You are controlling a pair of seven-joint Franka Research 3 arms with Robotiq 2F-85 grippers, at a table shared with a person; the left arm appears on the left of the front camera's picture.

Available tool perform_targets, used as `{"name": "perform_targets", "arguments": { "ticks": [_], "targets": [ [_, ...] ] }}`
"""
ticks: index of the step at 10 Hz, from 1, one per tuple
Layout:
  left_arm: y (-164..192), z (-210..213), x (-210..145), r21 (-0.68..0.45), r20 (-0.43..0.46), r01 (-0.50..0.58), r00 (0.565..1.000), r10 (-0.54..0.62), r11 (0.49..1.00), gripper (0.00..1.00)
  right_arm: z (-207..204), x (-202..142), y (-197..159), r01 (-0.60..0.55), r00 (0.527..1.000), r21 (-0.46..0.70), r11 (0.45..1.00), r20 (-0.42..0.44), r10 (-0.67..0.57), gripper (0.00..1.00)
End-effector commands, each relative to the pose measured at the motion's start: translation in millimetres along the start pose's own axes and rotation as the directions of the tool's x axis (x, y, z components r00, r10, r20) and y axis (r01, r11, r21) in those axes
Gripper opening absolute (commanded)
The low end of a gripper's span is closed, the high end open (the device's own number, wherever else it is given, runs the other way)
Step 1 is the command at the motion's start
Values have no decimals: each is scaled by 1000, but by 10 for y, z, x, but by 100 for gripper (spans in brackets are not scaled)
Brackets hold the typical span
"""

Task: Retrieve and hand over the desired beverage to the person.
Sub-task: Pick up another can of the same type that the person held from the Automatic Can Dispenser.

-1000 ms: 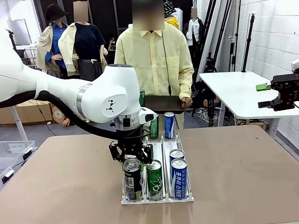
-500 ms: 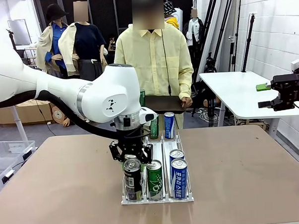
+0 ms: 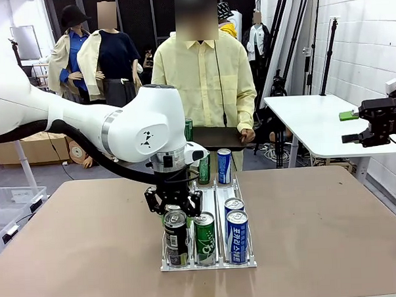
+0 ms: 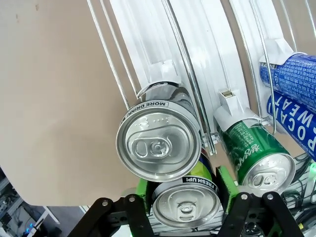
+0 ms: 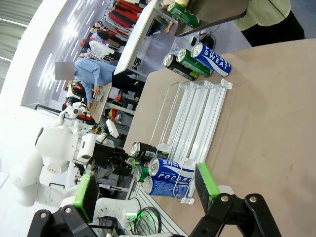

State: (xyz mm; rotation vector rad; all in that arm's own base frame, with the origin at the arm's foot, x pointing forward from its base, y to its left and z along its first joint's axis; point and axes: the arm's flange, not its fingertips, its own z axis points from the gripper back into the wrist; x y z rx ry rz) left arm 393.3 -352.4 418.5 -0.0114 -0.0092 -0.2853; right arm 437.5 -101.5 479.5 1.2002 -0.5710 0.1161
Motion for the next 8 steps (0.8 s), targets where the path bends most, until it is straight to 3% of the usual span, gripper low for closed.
{"name": "perform_targets", "arguments": {
  "ticks": [1, 8],
  "targets": [
    [-3, -6, -3, 4, 1, 3, 1000, -3, 1000, 0, 4, 12, 10, 3, 1000, 9, 1000, -1, -3, 100],
    [374, 686, 67, -70, 20, 11, 1000, -9, 997, 0, 4, 12, 10, 3, 1000, 9, 1000, -1, -3, 100]
  ]
}}
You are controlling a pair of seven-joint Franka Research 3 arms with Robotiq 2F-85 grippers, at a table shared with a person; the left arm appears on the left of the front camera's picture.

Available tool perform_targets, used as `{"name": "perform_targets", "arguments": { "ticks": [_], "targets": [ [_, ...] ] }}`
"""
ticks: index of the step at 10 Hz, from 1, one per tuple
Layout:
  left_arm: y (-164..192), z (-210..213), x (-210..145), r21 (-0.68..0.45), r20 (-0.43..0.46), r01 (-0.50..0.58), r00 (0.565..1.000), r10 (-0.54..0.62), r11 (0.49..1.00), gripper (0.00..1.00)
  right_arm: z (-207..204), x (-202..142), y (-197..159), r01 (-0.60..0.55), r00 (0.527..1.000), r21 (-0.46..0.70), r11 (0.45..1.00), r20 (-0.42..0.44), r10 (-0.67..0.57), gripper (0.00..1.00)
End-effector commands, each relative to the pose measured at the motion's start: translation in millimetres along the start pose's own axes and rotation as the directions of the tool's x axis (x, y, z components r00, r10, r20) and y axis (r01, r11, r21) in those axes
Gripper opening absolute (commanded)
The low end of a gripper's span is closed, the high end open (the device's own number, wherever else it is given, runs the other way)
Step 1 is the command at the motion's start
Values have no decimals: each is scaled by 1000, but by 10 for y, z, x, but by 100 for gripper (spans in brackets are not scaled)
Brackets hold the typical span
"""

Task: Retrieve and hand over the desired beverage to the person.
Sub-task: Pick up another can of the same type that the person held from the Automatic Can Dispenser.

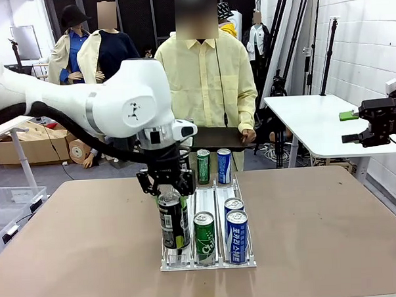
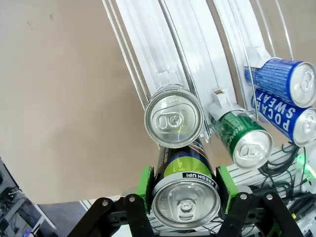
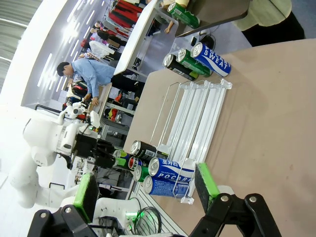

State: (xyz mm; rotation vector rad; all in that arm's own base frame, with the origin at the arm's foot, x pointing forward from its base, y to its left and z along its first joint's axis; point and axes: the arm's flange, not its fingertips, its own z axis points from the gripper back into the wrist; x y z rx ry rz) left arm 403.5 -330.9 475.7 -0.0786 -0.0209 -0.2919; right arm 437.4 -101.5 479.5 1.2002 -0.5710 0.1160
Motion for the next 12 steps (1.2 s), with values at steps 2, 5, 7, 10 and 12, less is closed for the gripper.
{"name": "perform_targets", "arguments": {
  "ticks": [2, 5, 7, 10, 12],
  "targets": [
    [210, 300, 14, -25, 2, 7, 1000, -7, 1000, 0, 3, 12, 10, 3, 1000, 9, 1000, -1, -3, 100],
    [301, 604, -85, -22, 3, 27, 1000, -27, 999, 0, 3, 12, 10, 3, 1000, 9, 1000, -1, -3, 100],
    [421, 779, -156, -51, 16, 30, 999, -29, 998, 0, 3, 12, 10, 3, 1000, 9, 1000, -1, -3, 100],
    [810, 938, -213, -30, -5, -16, 1000, 16, 999, 0, 3, 12, 10, 3, 1000, 9, 1000, -1, -3, 100],
    [1291, 954, -229, -8, 18, -50, 999, 50, 999, 0, 3, 12, 10, 3, 1000, 9, 1000, -1, -3, 100]
  ]
}}
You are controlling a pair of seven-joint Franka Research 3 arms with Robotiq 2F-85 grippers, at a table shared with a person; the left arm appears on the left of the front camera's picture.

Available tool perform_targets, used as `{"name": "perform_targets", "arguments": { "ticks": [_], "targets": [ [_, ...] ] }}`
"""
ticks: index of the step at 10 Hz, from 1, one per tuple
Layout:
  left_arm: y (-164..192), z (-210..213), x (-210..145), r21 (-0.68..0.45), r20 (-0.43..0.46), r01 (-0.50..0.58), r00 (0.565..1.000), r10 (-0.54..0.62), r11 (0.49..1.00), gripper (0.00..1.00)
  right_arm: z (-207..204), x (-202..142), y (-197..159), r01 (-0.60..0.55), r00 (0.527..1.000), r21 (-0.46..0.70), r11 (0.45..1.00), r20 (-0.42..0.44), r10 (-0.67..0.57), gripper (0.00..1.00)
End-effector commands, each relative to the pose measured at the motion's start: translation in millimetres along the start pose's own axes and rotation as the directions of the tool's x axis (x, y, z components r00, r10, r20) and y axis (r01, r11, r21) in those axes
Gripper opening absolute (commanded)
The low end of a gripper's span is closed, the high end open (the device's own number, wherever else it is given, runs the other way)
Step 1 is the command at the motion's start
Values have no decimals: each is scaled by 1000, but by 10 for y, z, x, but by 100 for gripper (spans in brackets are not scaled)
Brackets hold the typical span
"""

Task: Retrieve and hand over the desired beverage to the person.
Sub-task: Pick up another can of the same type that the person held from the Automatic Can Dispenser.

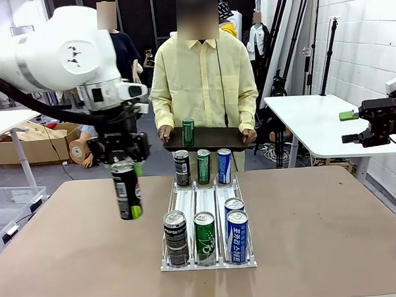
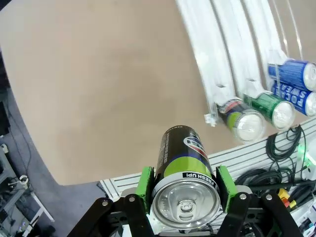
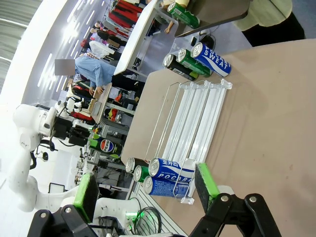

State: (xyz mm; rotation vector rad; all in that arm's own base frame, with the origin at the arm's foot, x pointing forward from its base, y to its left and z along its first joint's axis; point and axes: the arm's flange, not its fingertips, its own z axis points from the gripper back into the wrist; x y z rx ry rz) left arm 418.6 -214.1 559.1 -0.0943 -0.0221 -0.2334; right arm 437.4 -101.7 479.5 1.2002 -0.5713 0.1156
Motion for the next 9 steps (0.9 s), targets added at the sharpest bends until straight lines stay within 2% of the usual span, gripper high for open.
{"name": "perform_targets", "arguments": {
  "ticks": [1, 3, 5, 9],
  "targets": [
    [408, 36, -61, 22, 30, -20, 999, 19, 1000, 0, 1, 12, 11, 3, 1000, 10, 1000, -1, -3, 100],
    [790, -6, -83, 34, 52, -61, 997, 59, 998, 0, 1, 12, 11, 3, 1000, 10, 1000, -1, -3, 100],
    [1118, -65, -146, -4, 70, -103, 992, 103, 995, 0, 1, 12, 11, 3, 1000, 10, 1000, -1, -3, 100],
    [1204, 10, -250, -56, 105, -123, 986, 128, 991, 0, 1, 12, 11, 3, 1000, 10, 1000, -1, -3, 100]
  ]
}}
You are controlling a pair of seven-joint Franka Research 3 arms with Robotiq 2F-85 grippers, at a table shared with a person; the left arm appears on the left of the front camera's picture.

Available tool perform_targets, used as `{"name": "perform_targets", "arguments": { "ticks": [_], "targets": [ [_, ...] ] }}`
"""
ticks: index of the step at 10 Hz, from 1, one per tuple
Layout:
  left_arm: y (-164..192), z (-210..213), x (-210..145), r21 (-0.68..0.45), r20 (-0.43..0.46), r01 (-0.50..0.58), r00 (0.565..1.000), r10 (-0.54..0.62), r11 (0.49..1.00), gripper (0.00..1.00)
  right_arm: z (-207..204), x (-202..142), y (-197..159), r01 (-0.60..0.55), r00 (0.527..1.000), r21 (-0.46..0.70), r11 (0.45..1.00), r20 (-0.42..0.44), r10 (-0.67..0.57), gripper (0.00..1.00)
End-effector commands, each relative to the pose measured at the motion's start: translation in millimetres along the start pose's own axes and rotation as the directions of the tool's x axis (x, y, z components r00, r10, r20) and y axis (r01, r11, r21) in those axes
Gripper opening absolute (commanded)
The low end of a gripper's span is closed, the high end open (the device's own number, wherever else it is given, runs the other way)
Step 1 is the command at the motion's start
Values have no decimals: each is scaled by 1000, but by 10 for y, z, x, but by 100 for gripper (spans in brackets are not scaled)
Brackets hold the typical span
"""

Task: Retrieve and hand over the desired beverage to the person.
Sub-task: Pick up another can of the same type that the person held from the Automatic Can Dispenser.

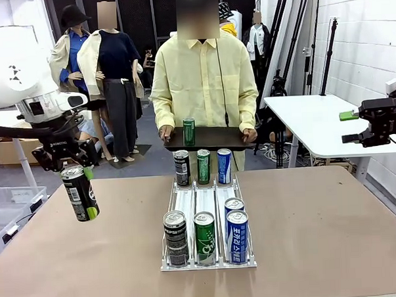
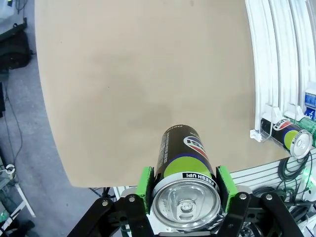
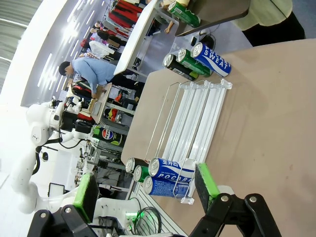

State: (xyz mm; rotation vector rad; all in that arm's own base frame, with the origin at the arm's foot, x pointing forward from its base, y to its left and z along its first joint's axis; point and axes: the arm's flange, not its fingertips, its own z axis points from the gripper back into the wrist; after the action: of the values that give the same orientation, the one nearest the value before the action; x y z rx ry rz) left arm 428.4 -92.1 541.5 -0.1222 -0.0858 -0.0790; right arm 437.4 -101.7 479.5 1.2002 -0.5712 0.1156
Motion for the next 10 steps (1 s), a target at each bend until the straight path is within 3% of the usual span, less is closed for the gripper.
{"name": "perform_targets", "arguments": {
  "ticks": [1, 10],
  "targets": [
    [15, -41, 31, 12, -9, 2, 1000, -2, 1000, 0, 2, 12, 11, 3, 1000, 10, 1000, -1, -3, 100],
    [15, -41, 31, 12, -9, 2, 1000, -2, 1000, 0, 2, 12, 11, 3, 1000, 10, 1000, -1, -3, 100]
  ]
}}
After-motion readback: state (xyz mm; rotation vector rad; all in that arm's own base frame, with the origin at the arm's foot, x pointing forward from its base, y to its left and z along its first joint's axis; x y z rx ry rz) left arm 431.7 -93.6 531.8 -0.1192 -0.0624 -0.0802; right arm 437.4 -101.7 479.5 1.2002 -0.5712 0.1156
